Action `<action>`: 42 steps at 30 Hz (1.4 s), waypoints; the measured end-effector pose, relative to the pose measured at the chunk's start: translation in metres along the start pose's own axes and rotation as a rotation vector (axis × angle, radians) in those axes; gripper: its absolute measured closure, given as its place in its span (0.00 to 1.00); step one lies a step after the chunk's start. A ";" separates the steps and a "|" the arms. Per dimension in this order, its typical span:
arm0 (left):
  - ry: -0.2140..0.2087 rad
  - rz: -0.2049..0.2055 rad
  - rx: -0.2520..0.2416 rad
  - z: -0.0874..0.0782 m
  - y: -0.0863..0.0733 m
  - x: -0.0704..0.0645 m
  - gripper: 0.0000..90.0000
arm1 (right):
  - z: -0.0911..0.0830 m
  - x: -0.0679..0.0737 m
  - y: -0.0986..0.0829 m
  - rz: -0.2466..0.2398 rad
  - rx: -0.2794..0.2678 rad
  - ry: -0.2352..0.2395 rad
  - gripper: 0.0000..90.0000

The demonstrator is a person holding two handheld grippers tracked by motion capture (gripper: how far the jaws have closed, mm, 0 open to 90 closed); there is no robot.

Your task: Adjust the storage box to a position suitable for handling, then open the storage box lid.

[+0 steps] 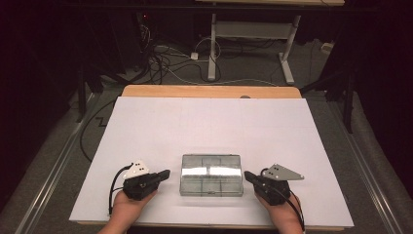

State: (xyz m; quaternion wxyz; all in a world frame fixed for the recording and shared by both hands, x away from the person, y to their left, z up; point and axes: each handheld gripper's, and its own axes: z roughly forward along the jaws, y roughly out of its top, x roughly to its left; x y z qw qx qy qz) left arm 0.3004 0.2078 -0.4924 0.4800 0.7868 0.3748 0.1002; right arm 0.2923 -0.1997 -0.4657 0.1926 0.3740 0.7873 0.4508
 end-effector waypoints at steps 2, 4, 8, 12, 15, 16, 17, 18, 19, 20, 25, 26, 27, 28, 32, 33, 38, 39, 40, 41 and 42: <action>-0.004 0.005 0.005 0.000 0.000 0.001 0.98 | -0.003 0.002 0.002 -0.002 -0.011 0.007 1.00; -0.004 0.019 0.015 0.000 -0.001 0.000 0.98 | -0.006 0.004 0.004 -0.010 -0.019 0.015 1.00; -0.013 0.054 0.018 0.000 -0.003 -0.002 0.98 | -0.005 0.010 0.007 -0.013 -0.031 0.040 1.00; -0.016 0.078 0.023 -0.002 -0.004 -0.003 0.98 | 0.000 0.016 0.010 -0.027 -0.032 0.068 1.00; -0.015 0.083 0.021 -0.005 -0.005 -0.003 0.98 | 0.004 0.022 0.012 -0.042 -0.034 0.089 1.00; -0.015 0.086 0.019 -0.006 -0.005 -0.003 0.98 | 0.005 0.023 0.012 -0.050 -0.033 0.097 1.00; -0.014 0.086 0.016 -0.007 -0.005 -0.003 0.98 | 0.006 0.025 0.013 -0.058 -0.033 0.102 1.00; -0.017 0.082 0.010 -0.007 -0.005 -0.003 0.98 | 0.008 0.027 0.014 -0.060 -0.033 0.108 1.00; -0.019 0.079 0.008 -0.008 -0.005 -0.003 0.98 | 0.009 0.028 0.015 -0.064 -0.033 0.116 1.00; -0.021 0.078 0.007 -0.008 -0.006 -0.003 0.98 | 0.009 0.029 0.015 -0.064 -0.034 0.122 1.00; -0.025 0.074 0.012 -0.005 -0.007 -0.002 0.98 | 0.015 0.039 0.019 -0.075 -0.037 0.165 1.00; -0.029 0.068 0.018 -0.004 -0.006 -0.001 0.98 | 0.016 0.042 0.019 -0.076 -0.038 0.176 1.00; -0.031 0.063 0.025 -0.003 -0.006 -0.001 0.98 | 0.017 0.044 0.020 -0.076 -0.040 0.186 1.00; -0.032 0.061 0.027 -0.003 -0.006 0.000 0.98 | 0.018 0.047 0.020 -0.080 -0.039 0.197 1.00; -0.032 0.060 0.027 -0.003 -0.006 0.000 0.98 | 0.021 0.055 0.020 -0.094 -0.037 0.224 1.00; -0.034 0.059 0.028 -0.003 -0.006 0.000 0.98 | 0.021 0.057 0.020 -0.097 -0.035 0.229 1.00; -0.034 0.067 0.027 -0.003 -0.006 -0.001 0.98 | 0.025 0.065 0.019 -0.106 -0.025 0.254 1.00; -0.035 0.068 0.027 -0.003 -0.006 -0.001 0.98 | 0.026 0.067 0.019 -0.109 -0.024 0.258 1.00; -0.036 0.068 0.026 -0.003 -0.006 -0.001 0.97 | 0.026 0.068 0.019 -0.111 -0.023 0.262 1.00; -0.038 0.068 0.026 -0.003 -0.006 -0.001 0.97 | 0.027 0.070 0.019 -0.116 -0.021 0.268 1.00; -0.039 0.068 0.026 -0.003 -0.006 -0.001 0.97 | 0.027 0.072 0.019 -0.119 -0.020 0.272 1.00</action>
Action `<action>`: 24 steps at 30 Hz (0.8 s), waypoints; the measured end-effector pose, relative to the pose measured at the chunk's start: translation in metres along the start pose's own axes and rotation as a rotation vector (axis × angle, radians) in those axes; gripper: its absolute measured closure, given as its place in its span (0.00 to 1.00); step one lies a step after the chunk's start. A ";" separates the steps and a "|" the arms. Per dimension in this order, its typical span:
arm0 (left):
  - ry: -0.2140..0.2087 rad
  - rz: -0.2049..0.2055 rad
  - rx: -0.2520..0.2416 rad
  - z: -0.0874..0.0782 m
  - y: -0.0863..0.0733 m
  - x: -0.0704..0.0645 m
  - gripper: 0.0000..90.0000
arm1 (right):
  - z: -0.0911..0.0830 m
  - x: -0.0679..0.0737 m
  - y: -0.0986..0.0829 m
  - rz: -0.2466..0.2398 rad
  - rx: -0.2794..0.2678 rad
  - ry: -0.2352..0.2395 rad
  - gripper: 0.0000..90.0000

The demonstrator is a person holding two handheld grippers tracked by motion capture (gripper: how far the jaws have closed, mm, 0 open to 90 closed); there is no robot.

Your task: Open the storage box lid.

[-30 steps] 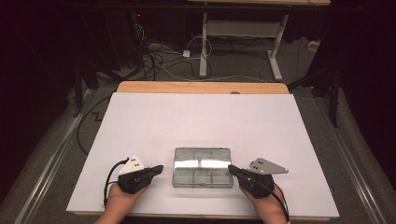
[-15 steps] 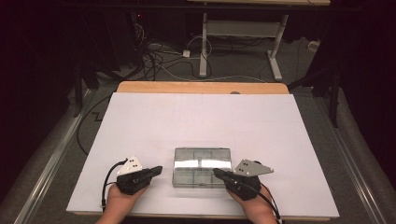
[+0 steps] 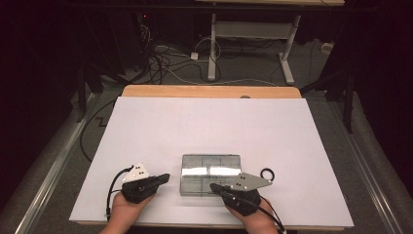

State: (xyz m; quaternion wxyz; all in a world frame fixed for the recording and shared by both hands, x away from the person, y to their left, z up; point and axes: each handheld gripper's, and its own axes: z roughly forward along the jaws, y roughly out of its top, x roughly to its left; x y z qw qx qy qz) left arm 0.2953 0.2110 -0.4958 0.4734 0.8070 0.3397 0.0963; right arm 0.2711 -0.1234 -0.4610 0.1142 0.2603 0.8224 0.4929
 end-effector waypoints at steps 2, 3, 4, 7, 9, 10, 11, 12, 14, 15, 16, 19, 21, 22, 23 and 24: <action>0.000 0.000 0.000 0.000 0.000 0.000 0.97 | 0.002 0.003 -0.001 -0.002 0.005 0.010 1.00; 0.000 0.001 0.001 0.000 0.000 0.000 0.97 | 0.003 0.005 -0.001 -0.005 0.012 0.014 1.00; 0.000 0.001 0.001 0.000 0.000 0.000 0.97 | 0.005 0.007 -0.002 -0.007 0.013 0.019 1.00; 0.000 0.001 0.001 0.000 0.000 0.000 0.97 | 0.007 0.010 -0.003 -0.020 0.026 0.033 1.00; 0.000 0.002 0.002 0.000 0.000 0.000 0.97 | 0.009 0.013 -0.005 -0.023 0.033 0.043 1.00; 0.001 0.001 0.002 0.000 0.000 0.000 0.97 | 0.010 0.014 -0.005 -0.021 0.039 0.047 1.00; 0.000 0.002 0.002 0.000 0.000 0.000 0.97 | 0.011 0.016 -0.006 -0.027 0.046 0.050 1.00; 0.000 0.001 0.002 0.000 0.000 0.000 0.97 | 0.012 0.017 -0.007 -0.030 0.048 0.056 1.00; 0.000 0.001 0.002 0.000 0.000 0.000 0.97 | 0.014 0.019 -0.008 -0.032 0.059 0.062 1.00; 0.000 0.001 0.002 0.000 0.000 0.000 0.97 | 0.015 0.019 -0.009 -0.032 0.063 0.064 1.00; 0.000 0.001 0.002 0.000 0.000 0.000 0.97 | 0.016 0.019 -0.010 -0.030 0.067 0.068 1.00; -0.001 0.001 0.002 0.000 0.000 0.000 0.97 | 0.018 0.020 -0.014 -0.029 0.087 0.071 1.00; -0.002 0.001 0.002 0.000 0.000 0.000 0.97 | 0.019 0.019 -0.016 -0.023 0.097 0.068 1.00; -0.002 0.002 0.002 0.000 0.000 0.000 0.97 | 0.019 0.018 -0.017 -0.023 0.106 0.066 1.00; -0.002 0.002 0.002 0.000 0.000 0.000 0.97 | 0.019 0.017 -0.019 -0.015 0.119 0.063 1.00; -0.002 0.002 0.001 0.000 0.000 0.000 0.97 | 0.019 0.017 -0.019 -0.015 0.119 0.063 1.00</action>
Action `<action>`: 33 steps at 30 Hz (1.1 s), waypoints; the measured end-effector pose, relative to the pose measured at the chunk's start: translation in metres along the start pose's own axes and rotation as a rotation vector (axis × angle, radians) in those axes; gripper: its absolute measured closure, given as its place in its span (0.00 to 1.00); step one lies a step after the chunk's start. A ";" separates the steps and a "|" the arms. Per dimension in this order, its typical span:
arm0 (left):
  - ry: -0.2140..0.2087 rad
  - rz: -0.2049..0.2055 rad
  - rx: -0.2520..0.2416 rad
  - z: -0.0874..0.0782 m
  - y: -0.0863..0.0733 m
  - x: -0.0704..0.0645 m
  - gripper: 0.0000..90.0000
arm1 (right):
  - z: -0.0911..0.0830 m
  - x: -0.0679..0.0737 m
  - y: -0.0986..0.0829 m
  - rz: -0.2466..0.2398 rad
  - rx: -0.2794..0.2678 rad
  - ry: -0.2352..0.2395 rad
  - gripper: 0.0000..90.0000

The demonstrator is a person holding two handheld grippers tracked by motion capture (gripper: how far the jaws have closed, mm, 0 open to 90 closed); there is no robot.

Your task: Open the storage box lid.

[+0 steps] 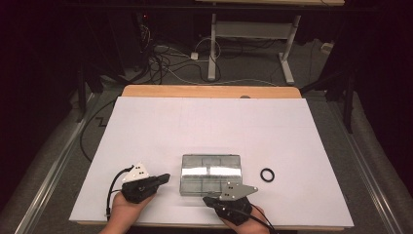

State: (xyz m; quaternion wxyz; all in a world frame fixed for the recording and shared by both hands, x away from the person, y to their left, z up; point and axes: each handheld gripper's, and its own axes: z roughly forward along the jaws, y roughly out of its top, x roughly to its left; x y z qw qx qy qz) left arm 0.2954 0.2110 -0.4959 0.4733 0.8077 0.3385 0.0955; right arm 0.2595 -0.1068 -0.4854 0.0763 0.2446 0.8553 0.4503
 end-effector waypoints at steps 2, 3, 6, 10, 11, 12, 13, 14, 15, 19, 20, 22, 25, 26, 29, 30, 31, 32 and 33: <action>0.000 0.000 0.000 0.000 0.000 0.000 0.97 | 0.000 -0.001 -0.001 -0.004 0.011 -0.005 1.00; 0.000 0.000 0.000 0.000 0.000 0.000 0.97 | 0.000 -0.002 -0.002 0.001 0.013 -0.007 1.00; 0.001 -0.001 0.000 0.000 0.000 0.000 0.97 | -0.001 -0.004 -0.004 0.006 0.028 -0.009 1.00; 0.001 -0.001 0.001 0.000 0.000 0.000 0.97 | -0.001 -0.007 -0.005 0.022 0.048 -0.015 1.00; 0.002 -0.001 0.001 0.000 0.000 0.000 0.97 | -0.001 -0.007 -0.005 0.022 0.048 -0.015 1.00; 0.003 -0.001 0.002 0.000 0.000 0.000 0.97 | 0.000 -0.009 -0.006 0.031 0.052 -0.012 1.00; 0.003 0.000 0.002 0.000 0.000 0.000 0.97 | 0.000 -0.009 -0.006 0.031 0.052 -0.012 1.00; 0.003 0.000 0.003 0.000 0.000 0.000 0.97 | 0.000 -0.010 -0.006 0.035 0.057 -0.011 1.00; 0.002 0.000 0.003 0.000 0.000 0.000 0.97 | 0.000 -0.011 -0.006 0.039 0.053 -0.009 1.00; 0.002 -0.001 0.003 0.000 0.000 0.000 0.97 | 0.001 -0.011 -0.006 0.041 0.057 -0.012 1.00; 0.002 0.000 0.004 0.000 0.000 0.000 0.97 | 0.001 -0.011 -0.006 0.042 0.057 -0.014 1.00; 0.004 0.000 0.004 0.001 0.000 0.000 0.97 | 0.001 -0.012 -0.006 0.050 0.054 -0.017 1.00; 0.009 0.002 0.009 0.001 0.000 -0.001 0.98 | 0.001 -0.012 -0.006 0.062 0.047 -0.015 1.00; 0.010 0.004 0.010 0.001 0.001 -0.001 0.97 | 0.001 -0.012 -0.006 0.062 0.046 -0.015 1.00; 0.010 0.006 0.013 0.001 0.001 -0.001 0.97 | 0.001 -0.012 -0.006 0.060 0.039 -0.017 1.00; 0.011 0.005 0.014 0.002 0.001 -0.001 0.97 | 0.001 -0.012 -0.006 0.060 0.037 -0.015 1.00; 0.011 0.005 0.014 0.002 0.001 -0.001 0.98 | 0.001 -0.012 -0.006 0.062 0.036 -0.013 1.00; 0.011 0.005 0.014 0.002 0.001 -0.001 0.97 | 0.000 -0.012 -0.006 0.060 0.032 -0.012 1.00; 0.011 0.005 0.014 0.001 0.001 -0.001 0.98 | 0.000 -0.012 -0.006 0.063 0.030 -0.012 1.00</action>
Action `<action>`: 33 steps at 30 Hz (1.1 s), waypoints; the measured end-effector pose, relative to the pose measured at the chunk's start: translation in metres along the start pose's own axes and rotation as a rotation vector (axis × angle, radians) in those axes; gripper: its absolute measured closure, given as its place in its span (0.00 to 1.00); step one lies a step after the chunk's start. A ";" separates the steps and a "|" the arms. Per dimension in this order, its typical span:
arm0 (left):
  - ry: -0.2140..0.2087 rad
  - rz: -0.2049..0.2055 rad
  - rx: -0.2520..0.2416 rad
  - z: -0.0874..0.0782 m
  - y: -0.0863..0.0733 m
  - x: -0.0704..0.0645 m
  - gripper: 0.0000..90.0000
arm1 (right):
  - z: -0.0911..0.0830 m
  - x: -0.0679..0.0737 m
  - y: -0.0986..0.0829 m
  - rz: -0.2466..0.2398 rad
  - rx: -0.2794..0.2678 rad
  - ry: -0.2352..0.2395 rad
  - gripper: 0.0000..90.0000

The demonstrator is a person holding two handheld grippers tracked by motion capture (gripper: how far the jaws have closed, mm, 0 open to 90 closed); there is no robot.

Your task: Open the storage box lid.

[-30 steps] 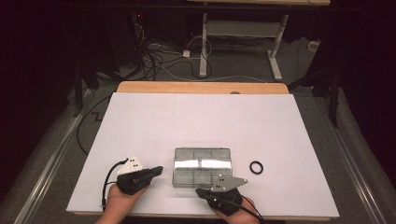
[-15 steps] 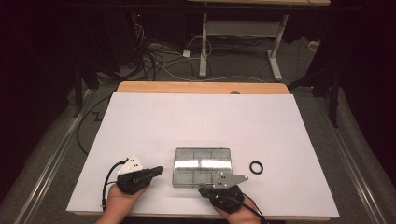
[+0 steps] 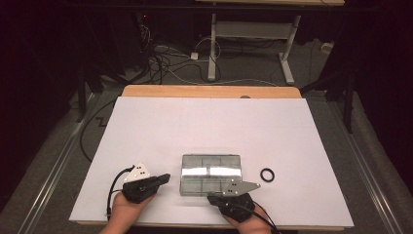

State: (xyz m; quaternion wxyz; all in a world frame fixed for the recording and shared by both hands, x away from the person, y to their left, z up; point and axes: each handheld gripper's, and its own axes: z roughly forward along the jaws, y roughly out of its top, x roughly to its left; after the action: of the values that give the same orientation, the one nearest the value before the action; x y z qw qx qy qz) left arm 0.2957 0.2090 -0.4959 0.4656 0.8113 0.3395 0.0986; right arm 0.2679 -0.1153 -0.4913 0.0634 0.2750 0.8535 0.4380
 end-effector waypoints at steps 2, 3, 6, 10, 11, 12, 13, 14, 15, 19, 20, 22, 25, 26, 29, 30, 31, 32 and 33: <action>-0.001 0.000 0.000 0.000 0.000 0.000 0.98 | 0.000 0.000 0.000 0.004 -0.003 0.002 1.00; -0.002 -0.001 0.000 0.000 0.000 0.000 0.97 | -0.001 0.000 0.000 0.001 -0.006 0.003 1.00; -0.003 -0.001 0.000 0.000 0.000 0.000 0.97 | -0.001 -0.001 0.000 -0.001 -0.008 0.003 1.00; -0.006 0.001 0.000 0.000 0.000 0.000 0.97 | -0.001 0.000 0.000 0.000 -0.012 0.002 1.00; -0.006 0.001 0.000 0.000 0.000 0.000 0.97 | -0.001 0.000 0.000 0.000 -0.012 0.002 1.00; -0.006 0.001 -0.001 0.000 0.000 0.000 0.97 | 0.000 0.000 0.000 -0.002 -0.011 0.002 1.00; -0.006 0.002 -0.001 0.000 0.000 0.000 0.97 | 0.000 0.000 0.001 -0.004 -0.010 0.004 1.00; -0.006 0.002 -0.001 0.000 0.000 0.000 0.97 | 0.000 0.000 0.001 -0.002 -0.011 0.003 1.00; -0.005 0.002 -0.001 0.000 0.000 0.000 0.97 | 0.001 0.001 0.001 -0.003 -0.008 0.002 1.00; -0.004 0.004 -0.001 0.000 0.000 0.000 0.97 | 0.000 0.001 0.001 -0.006 -0.007 -0.002 1.00; -0.004 0.004 0.000 0.000 0.000 0.000 0.97 | 0.000 0.001 0.001 -0.007 -0.011 -0.001 1.00; -0.004 0.005 -0.002 0.000 0.000 0.000 0.97 | -0.001 0.000 0.000 -0.001 -0.016 -0.003 1.00; -0.003 0.002 0.000 0.000 0.000 0.000 0.97 | -0.003 -0.001 -0.001 0.007 -0.035 0.009 1.00; -0.003 0.001 0.000 0.000 0.000 0.000 0.97 | -0.004 -0.001 0.000 0.008 -0.036 0.011 1.00; 0.000 0.001 0.000 0.000 0.000 0.000 0.97 | -0.004 -0.001 -0.001 0.005 -0.042 0.010 1.00; 0.000 0.001 0.000 0.000 0.000 0.000 0.97 | -0.004 -0.001 -0.001 0.005 -0.046 0.010 1.00; -0.001 0.001 -0.001 0.000 0.000 0.000 0.97 | -0.005 -0.001 -0.001 0.005 -0.047 0.009 1.00; -0.001 0.001 -0.001 0.000 0.000 0.000 0.97 | -0.005 -0.001 -0.001 0.005 -0.048 0.009 1.00; -0.002 0.002 0.000 0.000 0.000 0.000 0.97 | -0.005 -0.001 -0.001 0.006 -0.047 0.009 1.00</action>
State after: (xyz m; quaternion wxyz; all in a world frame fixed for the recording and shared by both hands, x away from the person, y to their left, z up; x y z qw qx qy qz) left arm 0.2955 0.2090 -0.4959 0.4661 0.8116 0.3382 0.0982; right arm 0.2669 -0.1200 -0.4891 0.0648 0.2740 0.8424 0.4594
